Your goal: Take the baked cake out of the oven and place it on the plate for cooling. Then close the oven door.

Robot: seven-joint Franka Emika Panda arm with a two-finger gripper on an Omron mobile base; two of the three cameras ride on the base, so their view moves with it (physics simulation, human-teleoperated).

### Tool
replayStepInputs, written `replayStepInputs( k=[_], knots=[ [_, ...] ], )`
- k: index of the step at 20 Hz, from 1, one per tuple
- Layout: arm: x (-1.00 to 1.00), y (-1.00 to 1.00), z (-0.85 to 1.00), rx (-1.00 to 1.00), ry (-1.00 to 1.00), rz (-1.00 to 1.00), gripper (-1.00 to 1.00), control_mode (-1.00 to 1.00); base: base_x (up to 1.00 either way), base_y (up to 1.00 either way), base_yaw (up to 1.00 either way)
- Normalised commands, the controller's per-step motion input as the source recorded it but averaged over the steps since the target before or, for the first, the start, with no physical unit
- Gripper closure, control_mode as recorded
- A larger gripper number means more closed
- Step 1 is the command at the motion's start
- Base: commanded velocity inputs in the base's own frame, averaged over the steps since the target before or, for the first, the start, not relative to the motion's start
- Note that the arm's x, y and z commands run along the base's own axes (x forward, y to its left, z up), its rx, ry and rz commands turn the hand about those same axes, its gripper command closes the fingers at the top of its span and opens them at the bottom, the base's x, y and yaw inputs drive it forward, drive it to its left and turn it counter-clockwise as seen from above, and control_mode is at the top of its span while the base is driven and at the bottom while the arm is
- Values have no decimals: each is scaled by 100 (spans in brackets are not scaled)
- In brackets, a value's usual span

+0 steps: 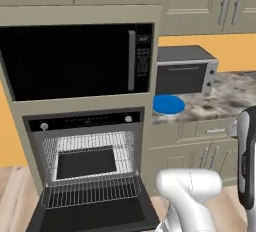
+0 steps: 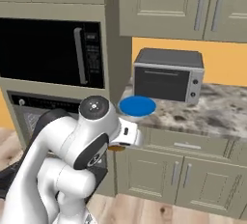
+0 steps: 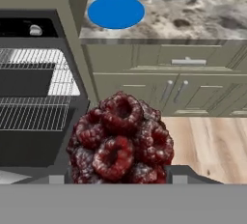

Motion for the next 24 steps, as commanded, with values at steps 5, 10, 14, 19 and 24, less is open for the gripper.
replayStepInputs(
  k=[5, 10, 14, 19, 24],
  knots=[
    [0, 0, 0, 0, 0, 0, 100, 100, 24, -26, 39],
    [0, 0, 0, 0, 0, 0, 100, 100, 51, -29, 62],
    [0, 0, 0, 0, 0, 0, 100, 100, 35, -66, 42],
    [0, 0, 0, 0, 0, 0, 100, 100, 42, -42, 26],
    [0, 0, 0, 0, 0, 0, 100, 100, 31, -57, 19]
  ],
)
